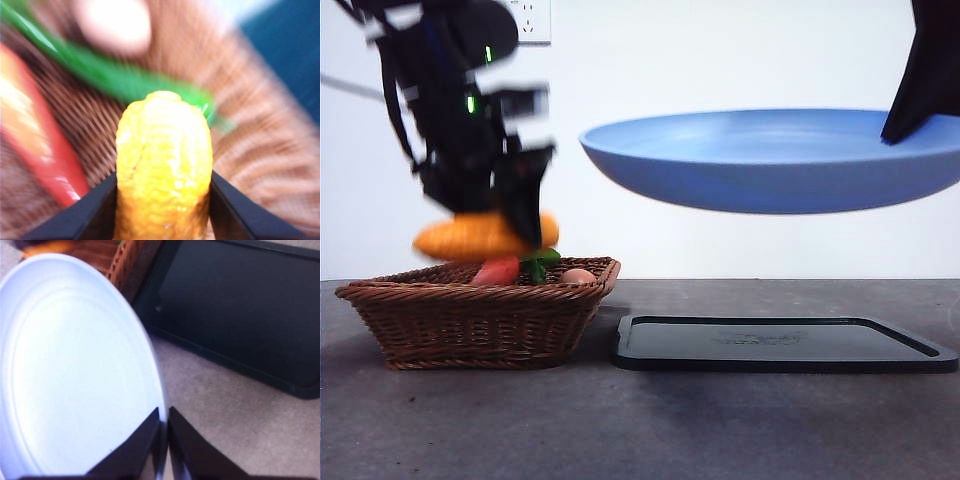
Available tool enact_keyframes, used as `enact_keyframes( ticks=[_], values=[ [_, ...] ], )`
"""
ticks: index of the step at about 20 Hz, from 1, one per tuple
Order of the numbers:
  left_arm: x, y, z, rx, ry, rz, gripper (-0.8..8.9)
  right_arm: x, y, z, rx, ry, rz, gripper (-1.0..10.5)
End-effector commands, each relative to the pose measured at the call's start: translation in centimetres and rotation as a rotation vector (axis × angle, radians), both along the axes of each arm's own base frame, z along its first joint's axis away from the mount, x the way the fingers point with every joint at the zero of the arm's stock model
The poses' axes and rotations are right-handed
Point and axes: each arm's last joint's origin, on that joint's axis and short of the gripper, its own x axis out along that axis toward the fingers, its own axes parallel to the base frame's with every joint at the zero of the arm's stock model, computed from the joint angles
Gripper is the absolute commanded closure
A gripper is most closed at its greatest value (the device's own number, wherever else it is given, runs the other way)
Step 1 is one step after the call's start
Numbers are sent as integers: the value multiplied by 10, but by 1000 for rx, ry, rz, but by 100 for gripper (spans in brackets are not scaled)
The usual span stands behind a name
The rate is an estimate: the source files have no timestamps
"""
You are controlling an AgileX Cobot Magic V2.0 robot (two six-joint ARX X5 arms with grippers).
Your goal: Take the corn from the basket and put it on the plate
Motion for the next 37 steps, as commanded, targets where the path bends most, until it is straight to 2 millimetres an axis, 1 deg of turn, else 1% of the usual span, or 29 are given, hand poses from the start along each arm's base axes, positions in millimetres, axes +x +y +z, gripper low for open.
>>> enact_keyframes(
  ticks=[1, 3, 4, 5, 6, 8, 10, 13, 15, 17, 20, 22, 26, 33, 35, 37],
  values=[
    [-10, 0, 37, -151, -17, -1, 648, 15, 5, -2, 20, 11, -20, 945],
    [-30, 3, 67, -300, -28, -46, 648, 33, 10, -15, 26, 44, -29, 945],
    [-40, 1, 78, -363, -25, -86, 648, 42, 13, -22, 36, 64, -34, 945],
    [-48, -3, 85, -403, -19, -124, 648, 51, 16, -30, 47, 83, -45, 945],
    [-54, -9, 87, -413, -12, -160, 648, 58, 18, -35, 68, 99, -47, 945],
    [-61, -26, 83, -408, 12, -217, 647, 68, 22, -42, 122, 117, -53, 945],
    [-66, -47, 75, -398, 42, -276, 647, 73, 24, -44, 174, 130, -47, 945],
    [-67, -76, 53, -361, 85, -358, 646, 75, 25, -42, 198, 126, -49, 945],
    [-66, -91, 38, -328, 108, -379, 644, 74, 25, -42, 196, 131, -50, 945],
    [-67, -103, 27, -293, 106, -398, 625, 74, 25, -43, 194, 136, -50, 945],
    [-68, -111, 18, -247, 103, -394, 577, 74, 25, -43, 195, 133, -50, 945],
    [-69, -112, 16, -235, 108, -399, 572, 74, 25, -43, 195, 133, -50, 945],
    [-75, -118, 16, -232, 114, -421, 459, 75, 25, -43, 193, 131, -49, 945],
    [-81, -123, 16, -236, 123, -433, 457, 75, 25, -43, 192, 131, -48, 945],
    [-82, -122, 19, -242, 118, -431, 443, 74, 25, -43, 190, 130, -46, 945],
    [-84, -120, 27, -255, 100, -433, 435, 74, 25, -43, 187, 129, -46, 945]
  ],
)
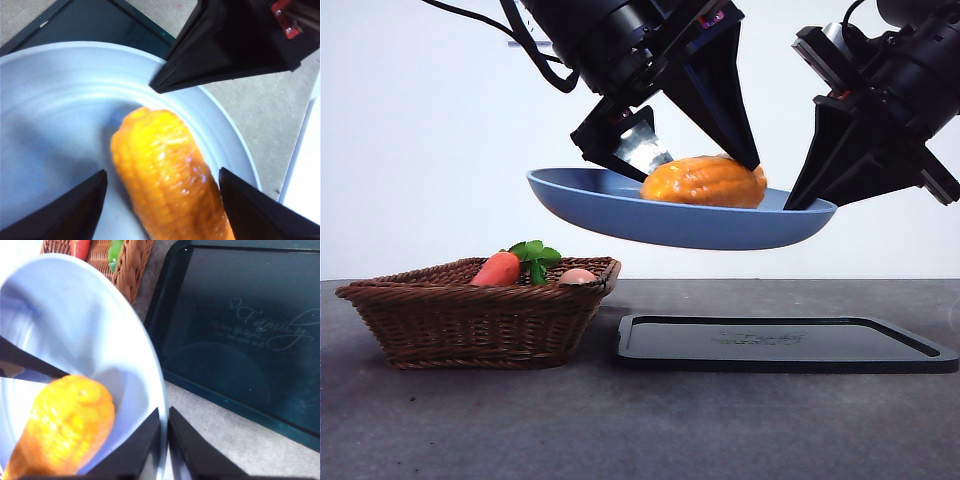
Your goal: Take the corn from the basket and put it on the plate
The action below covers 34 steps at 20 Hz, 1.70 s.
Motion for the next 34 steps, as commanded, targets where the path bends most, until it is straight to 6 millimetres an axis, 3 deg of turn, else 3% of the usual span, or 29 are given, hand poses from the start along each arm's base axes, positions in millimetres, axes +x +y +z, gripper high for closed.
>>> enact_keyframes(
  ticks=[1, 11, 18, 26, 34],
  values=[
    [-3, -1, 14, -32, -32, -5, 432, 5, 2, 4, 9, -13, 2, 945],
    [-16, 20, 82, -154, -153, 11, 433, 7, -5, 4, 8, -18, -23, 945],
    [-33, 39, 112, -215, -214, 18, 433, 27, -33, 1, -32, -55, -164, 945],
    [-46, 53, 128, -260, -232, 33, 434, 77, -61, -29, -50, 39, -264, 945],
    [-46, 53, 128, -260, -231, 33, 434, 96, -63, -68, -68, 140, -264, 945]
  ],
)
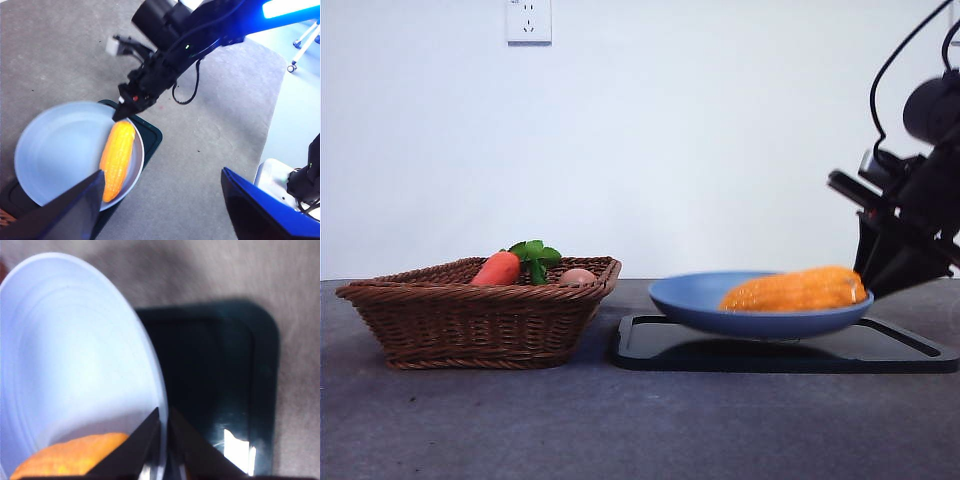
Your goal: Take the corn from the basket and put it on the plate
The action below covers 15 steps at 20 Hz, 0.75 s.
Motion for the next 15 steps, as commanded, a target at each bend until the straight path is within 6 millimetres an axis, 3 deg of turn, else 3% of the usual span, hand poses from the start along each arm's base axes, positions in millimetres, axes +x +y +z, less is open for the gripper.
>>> enact_keyframes(
  ticks=[1, 7, 11, 15],
  values=[
    [0, -1, 8, -19, -19, -1, 434, 8, 1, -8, 0, 1, 15, 945],
    [0, -1, 8, -19, -19, -1, 435, 8, 1, -13, -12, 14, 23, 940],
    [0, -1, 8, -19, -19, -1, 435, 6, 1, -14, -21, 26, 43, 800],
    [-1, -1, 6, -7, -7, -1, 435, 6, -2, -11, -19, 22, 35, 764]
  ],
)
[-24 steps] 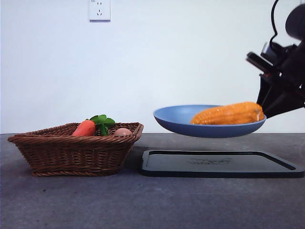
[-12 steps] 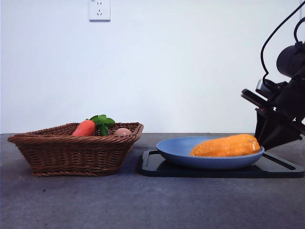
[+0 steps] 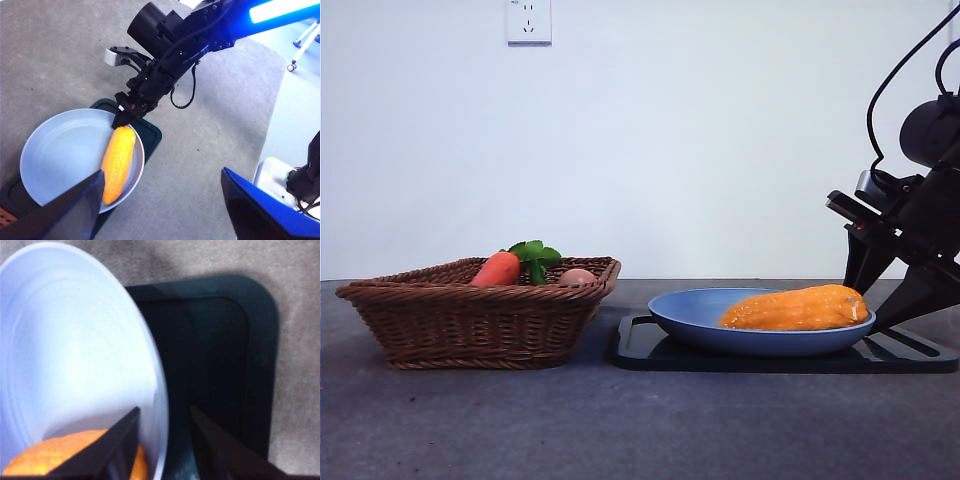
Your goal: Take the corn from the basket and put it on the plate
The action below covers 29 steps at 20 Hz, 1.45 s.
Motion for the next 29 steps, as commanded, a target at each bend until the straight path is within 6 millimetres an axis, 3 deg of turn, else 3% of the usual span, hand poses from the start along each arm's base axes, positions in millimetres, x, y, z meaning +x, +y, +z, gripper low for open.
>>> enact_keyframes(
  ticks=[1, 3, 7, 12, 16, 22, 25, 29],
  values=[
    [-1, -1, 6, -6, -7, -1, 435, 4, -5, 5, -3, -9, 2, 764],
    [-1, 0, 5, 6, 4, 0, 435, -2, -12, 18, -8, -19, 3, 764],
    [-1, 0, 5, 8, 3, -2, 435, -26, -21, 65, -30, -117, 13, 764],
    [-1, 0, 5, 10, 5, -2, 436, -92, -9, 136, -61, -258, 111, 764],
    [-2, 1, 3, 23, 18, -2, 480, -149, 8, 169, -68, -320, 221, 765],
    [-4, 3, -2, 67, 62, -2, 695, -203, 18, 181, -82, -313, 366, 884],
    [-5, 4, -4, 84, 80, -2, 812, -213, 19, 181, -97, -311, 435, 945],
    [-6, 5, -4, 92, 87, -2, 810, -213, 20, 181, -94, -318, 442, 945]
  ],
)
